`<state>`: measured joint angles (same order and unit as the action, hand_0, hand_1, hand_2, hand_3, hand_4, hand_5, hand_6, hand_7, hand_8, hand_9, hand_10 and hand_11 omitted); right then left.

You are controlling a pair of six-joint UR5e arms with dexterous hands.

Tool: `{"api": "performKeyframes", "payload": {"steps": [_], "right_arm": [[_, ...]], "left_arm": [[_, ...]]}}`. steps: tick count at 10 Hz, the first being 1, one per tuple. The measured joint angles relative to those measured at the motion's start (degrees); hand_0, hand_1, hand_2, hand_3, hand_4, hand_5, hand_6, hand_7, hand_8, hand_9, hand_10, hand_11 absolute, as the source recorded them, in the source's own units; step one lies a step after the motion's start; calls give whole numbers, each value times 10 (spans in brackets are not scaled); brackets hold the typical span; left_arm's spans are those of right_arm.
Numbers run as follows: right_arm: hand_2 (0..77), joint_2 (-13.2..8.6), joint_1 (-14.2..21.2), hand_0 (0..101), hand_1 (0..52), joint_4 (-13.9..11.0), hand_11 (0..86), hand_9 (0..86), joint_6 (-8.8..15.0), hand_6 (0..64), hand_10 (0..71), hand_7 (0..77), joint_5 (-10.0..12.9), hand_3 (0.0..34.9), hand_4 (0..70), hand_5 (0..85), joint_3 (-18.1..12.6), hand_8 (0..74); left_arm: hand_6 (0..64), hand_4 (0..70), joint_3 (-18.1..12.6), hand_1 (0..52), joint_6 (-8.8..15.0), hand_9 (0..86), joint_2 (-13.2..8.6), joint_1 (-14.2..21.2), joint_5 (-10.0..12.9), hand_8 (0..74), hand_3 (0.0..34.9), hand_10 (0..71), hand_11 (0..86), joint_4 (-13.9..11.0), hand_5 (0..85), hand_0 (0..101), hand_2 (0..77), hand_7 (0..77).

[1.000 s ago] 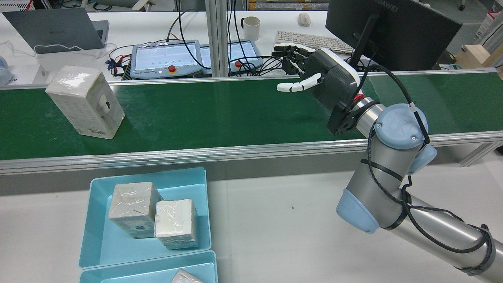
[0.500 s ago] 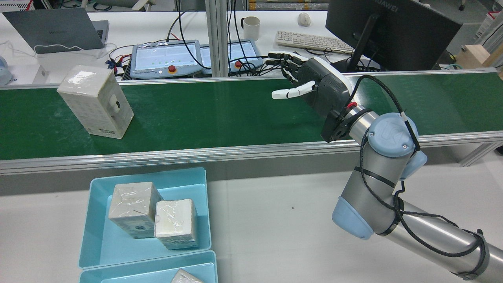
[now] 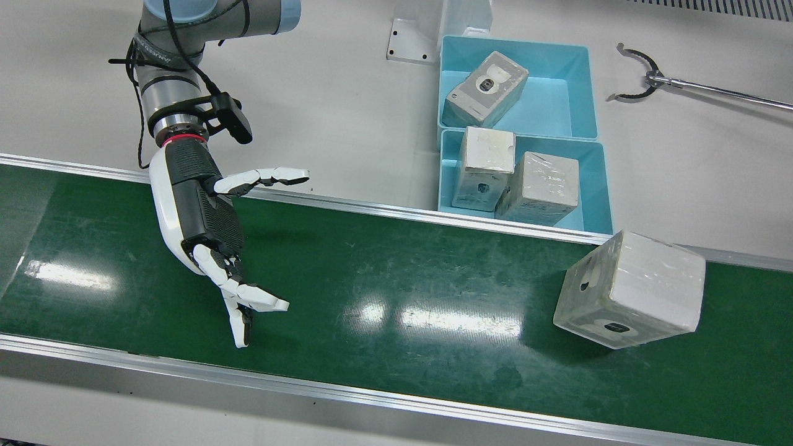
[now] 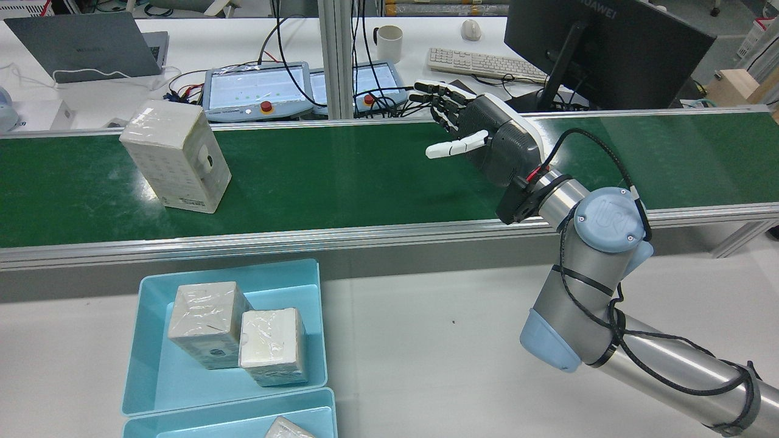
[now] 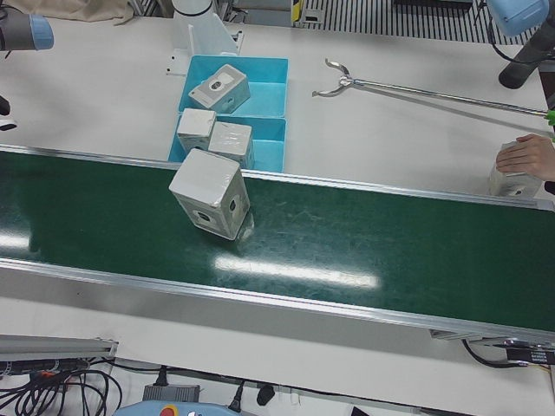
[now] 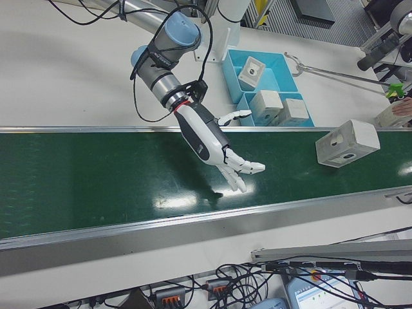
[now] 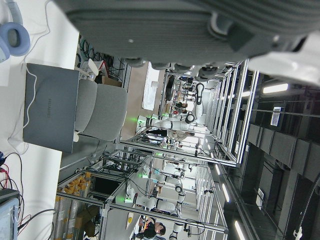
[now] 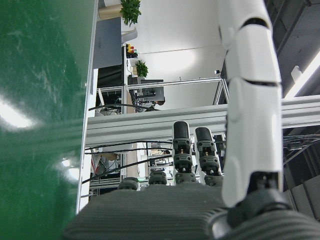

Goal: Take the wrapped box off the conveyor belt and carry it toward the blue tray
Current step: 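Track the approaching wrapped white box with the right hand along the belt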

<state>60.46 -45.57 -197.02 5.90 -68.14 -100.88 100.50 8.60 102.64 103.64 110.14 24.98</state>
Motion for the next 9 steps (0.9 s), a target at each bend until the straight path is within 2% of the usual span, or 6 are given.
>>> {"api": "performKeyframes", "payload": {"steps": [4,7,9], "right_arm": [[125,1,-11,494,158,-1,16,33,-17,71,5,224,-1,42,164,180,-22,11],[142,0,-14,494,158,-1,16,49,-17,82,5,245,-1,36,185,185,-30,5],[169,1,-8,496,180,-1,16,54,-14,98,5,267,0,37,202,196,-26,5]], "left_arm": [[0,0,0,0,0,0,0,0,0,5,0,0,0,0,5,0,11,5],[0,0,0,0,0,0,0,0,0,5,0,5,0,0,5,0,11,5],[0,0,0,0,0,0,0,0,0,5,0,0,5,0,11,0,5,5]]}}
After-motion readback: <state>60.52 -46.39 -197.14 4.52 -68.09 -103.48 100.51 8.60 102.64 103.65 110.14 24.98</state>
